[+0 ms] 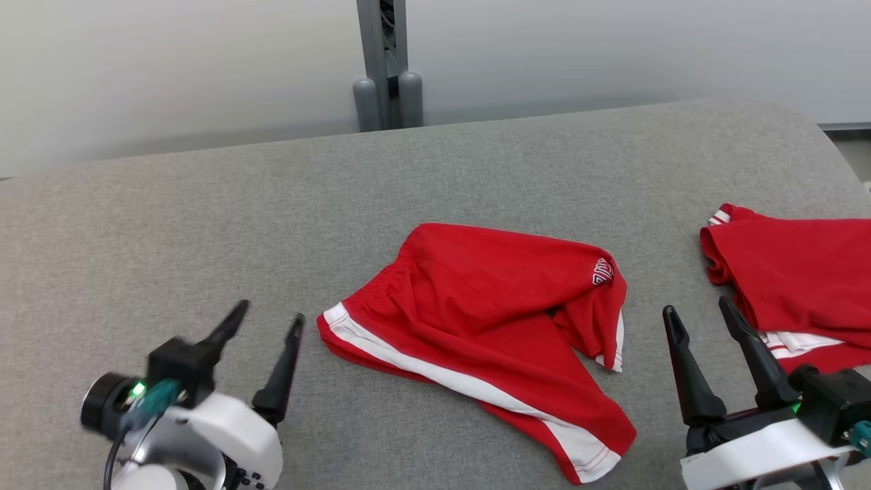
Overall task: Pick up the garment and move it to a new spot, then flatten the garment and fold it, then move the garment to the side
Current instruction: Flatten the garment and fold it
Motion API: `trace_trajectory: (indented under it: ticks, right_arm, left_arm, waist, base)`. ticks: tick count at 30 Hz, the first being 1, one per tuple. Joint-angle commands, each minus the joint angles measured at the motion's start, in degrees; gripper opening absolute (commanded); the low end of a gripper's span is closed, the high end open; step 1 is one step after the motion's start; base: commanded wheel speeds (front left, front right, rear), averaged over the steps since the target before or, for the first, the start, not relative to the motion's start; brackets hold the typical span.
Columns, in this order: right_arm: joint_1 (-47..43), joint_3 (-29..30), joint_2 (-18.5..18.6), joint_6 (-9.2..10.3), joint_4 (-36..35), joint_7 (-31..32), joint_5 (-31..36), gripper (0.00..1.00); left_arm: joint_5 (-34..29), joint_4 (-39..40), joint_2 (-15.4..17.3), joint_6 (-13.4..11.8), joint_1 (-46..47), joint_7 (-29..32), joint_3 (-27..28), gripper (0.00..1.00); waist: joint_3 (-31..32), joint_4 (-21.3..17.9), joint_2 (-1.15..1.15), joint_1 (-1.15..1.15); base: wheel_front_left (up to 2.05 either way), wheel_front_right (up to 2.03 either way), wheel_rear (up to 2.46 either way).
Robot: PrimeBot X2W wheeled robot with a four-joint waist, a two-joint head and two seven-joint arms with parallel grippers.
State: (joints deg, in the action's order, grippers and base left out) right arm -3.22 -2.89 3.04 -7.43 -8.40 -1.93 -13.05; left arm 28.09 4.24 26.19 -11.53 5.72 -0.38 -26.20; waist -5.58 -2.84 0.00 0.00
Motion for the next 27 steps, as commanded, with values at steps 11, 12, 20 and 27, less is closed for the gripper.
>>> trace_trajectory:
  ticks: [11,12,20,27]
  right_arm:
    - [1.05,-2.04,0.03,-0.11,1.48,-0.95,-0.55,1.00]
    - [1.14,-2.18,0.01,-0.11,1.74,-1.24,-0.64,1.00]
    - [1.79,-3.89,-0.04,-0.11,4.22,-2.83,-1.62,1.00]
    - [1.98,-4.19,-0.06,-0.11,5.66,-3.64,-2.30,1.00]
  left_arm:
    - [6.03,-5.92,6.87,14.57,12.85,20.57,-5.77,1.00]
    - [5.85,-6.83,7.20,15.31,13.93,21.38,-6.25,1.00]
    - [7.66,-13.70,8.37,18.41,18.95,23.90,-9.63,1.00]
    - [9.19,-15.87,8.95,19.01,20.99,23.23,-12.02,0.04]
  waist:
    - [-4.16,-4.69,0.00,0.00]
    - [-4.59,-5.11,0.00,0.00]
    - [-7.14,-7.80,0.00,0.00]
    - [-7.69,-8.17,0.00,0.00]
  base:
    - [0.00,0.00,0.00]
    - [0.00,0.00,0.00]
    - [0.00,0.00,0.00]
    - [0.00,0.00,0.00]
